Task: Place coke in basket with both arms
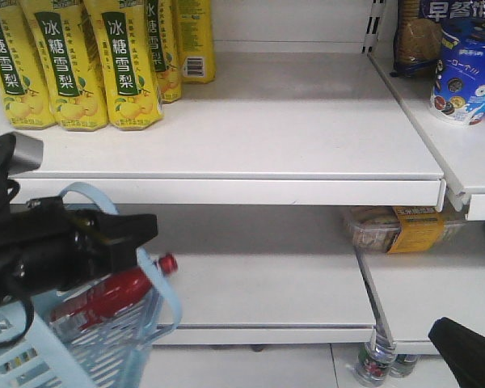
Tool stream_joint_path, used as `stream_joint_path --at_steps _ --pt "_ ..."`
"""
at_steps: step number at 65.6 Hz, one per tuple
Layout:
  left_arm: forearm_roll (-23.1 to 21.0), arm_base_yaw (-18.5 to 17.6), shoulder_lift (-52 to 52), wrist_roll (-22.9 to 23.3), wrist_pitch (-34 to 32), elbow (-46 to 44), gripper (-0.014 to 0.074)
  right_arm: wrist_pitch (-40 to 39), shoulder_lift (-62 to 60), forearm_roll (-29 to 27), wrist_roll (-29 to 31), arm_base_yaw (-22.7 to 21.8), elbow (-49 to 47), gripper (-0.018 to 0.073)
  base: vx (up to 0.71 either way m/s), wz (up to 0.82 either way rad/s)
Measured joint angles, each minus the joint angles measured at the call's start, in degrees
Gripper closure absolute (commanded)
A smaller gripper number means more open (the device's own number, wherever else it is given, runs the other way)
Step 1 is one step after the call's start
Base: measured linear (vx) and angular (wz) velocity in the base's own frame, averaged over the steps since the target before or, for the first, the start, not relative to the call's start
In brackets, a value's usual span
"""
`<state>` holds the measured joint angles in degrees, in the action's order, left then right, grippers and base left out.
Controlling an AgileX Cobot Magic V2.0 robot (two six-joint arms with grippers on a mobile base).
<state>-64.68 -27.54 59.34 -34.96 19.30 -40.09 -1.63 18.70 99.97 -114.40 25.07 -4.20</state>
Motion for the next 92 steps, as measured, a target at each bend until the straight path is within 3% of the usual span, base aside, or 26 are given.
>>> stream_joint_path --at_steps 12,18,31,39,57,74,92 --pt "12.6 0.0 -6.7 4.3 -0.4 6.7 0.0603 0.0 0.0 0.0 0.0 0.0 0.0 0.0564 0.00 0.00" --pt "19.3 0.0 -10.8 10.5 -2.7 11.6 0.0603 0.0 0.0 0.0 0.0 0.0 0.0 0.0564 0.00 0.00" --pt "33.9 0.0 -21.4 29.9 -9.7 24.7 0.0603 0.0 0.0 0.0 0.0 0.0 0.0 0.0564 0.00 0.00" --pt "39.3 0.0 -27.9 36.8 -11.8 32.8 0.0603 0.0 0.0 0.0 0.0 0.0 0.0 0.0564 0.00 0.00" --pt "42.5 0.0 -39.9 38.7 -13.7 42.3 0.0603 0.0 0.0 0.0 0.0 0.0 0.0 0.0564 0.00 0.00" --pt "55.5 0.1 -45.4 39.9 -13.4 42.3 0.0603 0.0 0.0 0.0 0.0 0.0 0.0 0.0564 0.00 0.00" --pt "57.9 7.8 -55.0 40.2 -13.3 42.3 0.0603 0.0 0.0 0.0 0.0 0.0 0.0 0.0564 0.00 0.00"
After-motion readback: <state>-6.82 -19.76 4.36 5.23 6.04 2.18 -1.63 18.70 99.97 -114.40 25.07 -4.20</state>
